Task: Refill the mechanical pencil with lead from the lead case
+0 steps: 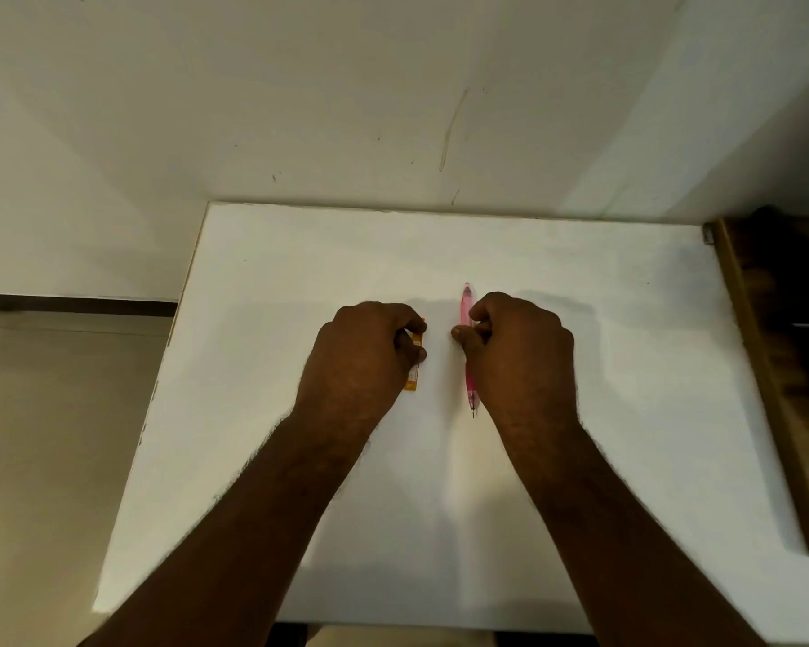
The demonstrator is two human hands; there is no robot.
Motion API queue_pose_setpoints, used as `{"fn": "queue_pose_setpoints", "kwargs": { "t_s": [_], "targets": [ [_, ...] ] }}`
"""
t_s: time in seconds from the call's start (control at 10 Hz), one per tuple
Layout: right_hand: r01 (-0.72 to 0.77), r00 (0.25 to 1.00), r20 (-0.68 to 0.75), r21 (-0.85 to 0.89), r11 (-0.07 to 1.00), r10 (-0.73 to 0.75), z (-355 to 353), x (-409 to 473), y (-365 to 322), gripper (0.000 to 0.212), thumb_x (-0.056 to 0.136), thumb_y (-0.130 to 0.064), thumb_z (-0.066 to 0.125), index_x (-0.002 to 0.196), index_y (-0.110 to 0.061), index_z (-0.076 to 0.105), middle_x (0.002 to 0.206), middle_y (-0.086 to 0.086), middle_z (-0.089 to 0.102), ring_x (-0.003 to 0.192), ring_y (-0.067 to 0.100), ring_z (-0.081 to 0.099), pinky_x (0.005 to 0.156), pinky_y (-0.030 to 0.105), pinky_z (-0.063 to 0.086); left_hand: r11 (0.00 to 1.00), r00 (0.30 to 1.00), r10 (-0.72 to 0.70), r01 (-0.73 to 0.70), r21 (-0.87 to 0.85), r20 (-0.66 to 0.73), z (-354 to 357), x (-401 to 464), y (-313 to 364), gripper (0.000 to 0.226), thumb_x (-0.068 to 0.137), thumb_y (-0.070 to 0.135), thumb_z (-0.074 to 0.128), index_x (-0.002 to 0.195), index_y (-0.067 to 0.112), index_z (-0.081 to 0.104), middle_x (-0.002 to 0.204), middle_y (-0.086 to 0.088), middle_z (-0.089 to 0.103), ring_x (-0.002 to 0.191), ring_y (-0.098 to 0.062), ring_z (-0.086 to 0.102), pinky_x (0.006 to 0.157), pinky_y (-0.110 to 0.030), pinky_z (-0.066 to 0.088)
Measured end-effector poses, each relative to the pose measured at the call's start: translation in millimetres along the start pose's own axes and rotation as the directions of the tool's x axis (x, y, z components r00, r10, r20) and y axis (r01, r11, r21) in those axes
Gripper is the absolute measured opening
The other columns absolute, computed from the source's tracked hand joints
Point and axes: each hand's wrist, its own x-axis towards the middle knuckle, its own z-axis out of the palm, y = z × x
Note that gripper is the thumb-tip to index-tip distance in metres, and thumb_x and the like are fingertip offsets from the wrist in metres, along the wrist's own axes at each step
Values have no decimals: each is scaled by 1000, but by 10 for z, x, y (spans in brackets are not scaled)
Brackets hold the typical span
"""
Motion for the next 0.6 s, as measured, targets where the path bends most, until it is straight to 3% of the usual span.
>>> {"fn": "queue_pose_setpoints", "kwargs": {
  "t_s": [0.2, 0.3, 0.5, 0.6],
  "targets": [
    [1, 1000, 24, -13, 1000, -1, -13, 20, 27, 25, 96, -39, 67, 105, -15, 70, 99, 4, 76, 90, 23, 70, 77, 28, 44, 1000, 1000, 10, -10, -23, -15, -9, 7, -17, 19, 93, 22, 68, 111, 23, 75, 88, 11, 71, 62, 4, 51, 71, -11, 39],
    [-5, 999, 43, -19, 1000, 6, -28, 30, 32, 26, 96, -40, 67, 103, -15, 70, 97, 3, 76, 88, 22, 70, 75, 27, 43, 1000, 1000, 14, -15, -20, -24, -35, 15, -11, 19, 93, 21, 67, 110, 23, 75, 77, 18, 60, 62, 6, 50, 68, -9, 37],
    [-14, 999, 37, 26, 1000, 13, -126, 39, 16, 31, 96, -45, 66, 102, -15, 70, 95, 4, 76, 85, 23, 71, 79, 33, 51, 998, 996, 47, -49, -27, -75, -83, -3, 21, 21, 94, 24, 67, 113, 25, 73, 80, 17, 63, 78, -6, 59, 79, -19, 43],
    [31, 996, -82, 114, 993, -22, -227, 24, -36, 27, 96, -42, 66, 101, -17, 72, 93, 2, 77, 85, 24, 72, 79, 33, 52, 994, 977, 94, -103, -36, -191, -135, -29, 50, 23, 95, 27, 65, 117, 24, 72, 91, 14, 67, 88, -12, 67, 81, -20, 44]
  ]
}}
